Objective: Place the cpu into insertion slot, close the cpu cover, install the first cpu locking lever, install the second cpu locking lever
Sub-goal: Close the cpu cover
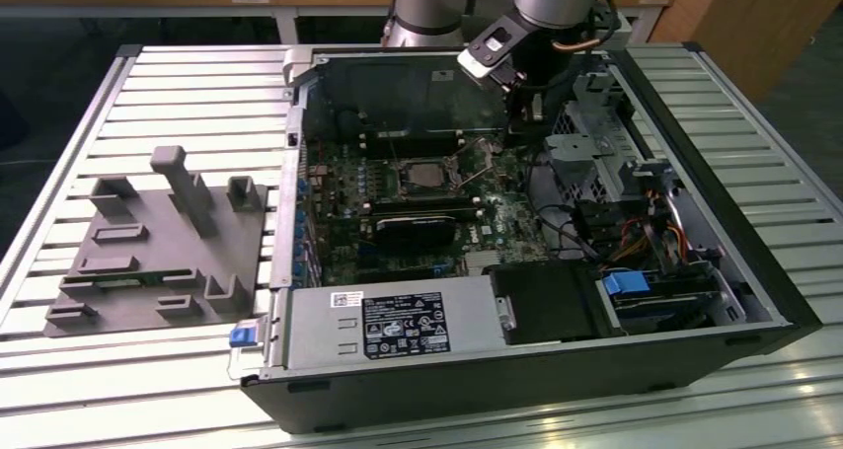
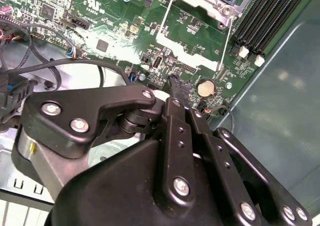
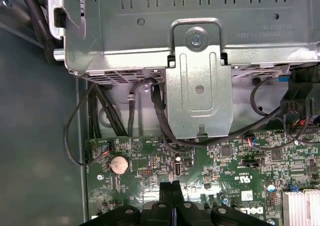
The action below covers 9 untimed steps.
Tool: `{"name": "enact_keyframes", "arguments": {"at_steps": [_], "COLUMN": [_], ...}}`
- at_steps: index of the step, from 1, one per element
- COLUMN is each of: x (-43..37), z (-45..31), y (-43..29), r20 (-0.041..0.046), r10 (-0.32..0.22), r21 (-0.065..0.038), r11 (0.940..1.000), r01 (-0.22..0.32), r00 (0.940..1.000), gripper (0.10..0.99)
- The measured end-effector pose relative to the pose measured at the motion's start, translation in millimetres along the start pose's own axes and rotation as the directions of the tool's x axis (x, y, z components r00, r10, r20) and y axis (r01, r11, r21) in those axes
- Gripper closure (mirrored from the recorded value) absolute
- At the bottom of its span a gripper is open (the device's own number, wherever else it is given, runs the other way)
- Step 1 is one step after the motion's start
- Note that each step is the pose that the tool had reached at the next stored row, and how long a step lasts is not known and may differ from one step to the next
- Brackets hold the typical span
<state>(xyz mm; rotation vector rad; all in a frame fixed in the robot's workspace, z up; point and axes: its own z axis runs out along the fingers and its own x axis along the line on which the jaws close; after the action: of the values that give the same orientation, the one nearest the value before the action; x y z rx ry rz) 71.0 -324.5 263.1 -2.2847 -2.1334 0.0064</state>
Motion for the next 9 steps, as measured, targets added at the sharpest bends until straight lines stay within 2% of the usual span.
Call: {"name": "enact_keyframes", "arguments": {"at_steps": [2, 4, 9], "x": [0.0, 0.0, 0.0], "z": [0.1, 0.3, 0.4], "y": [0.0, 0.0, 0.0], "r20": [0.0002, 0.0008, 0.0008], "r10": [0.0, 0.0, 0.0], "r21": [0.003, 0.011, 0.012], "r11": [1.0, 0.9999, 0.9999], "r01": [0.0, 0.0, 0.0], "r00": [1.0, 1.0, 1.0], "gripper": [0.98, 0.98, 0.98]}}
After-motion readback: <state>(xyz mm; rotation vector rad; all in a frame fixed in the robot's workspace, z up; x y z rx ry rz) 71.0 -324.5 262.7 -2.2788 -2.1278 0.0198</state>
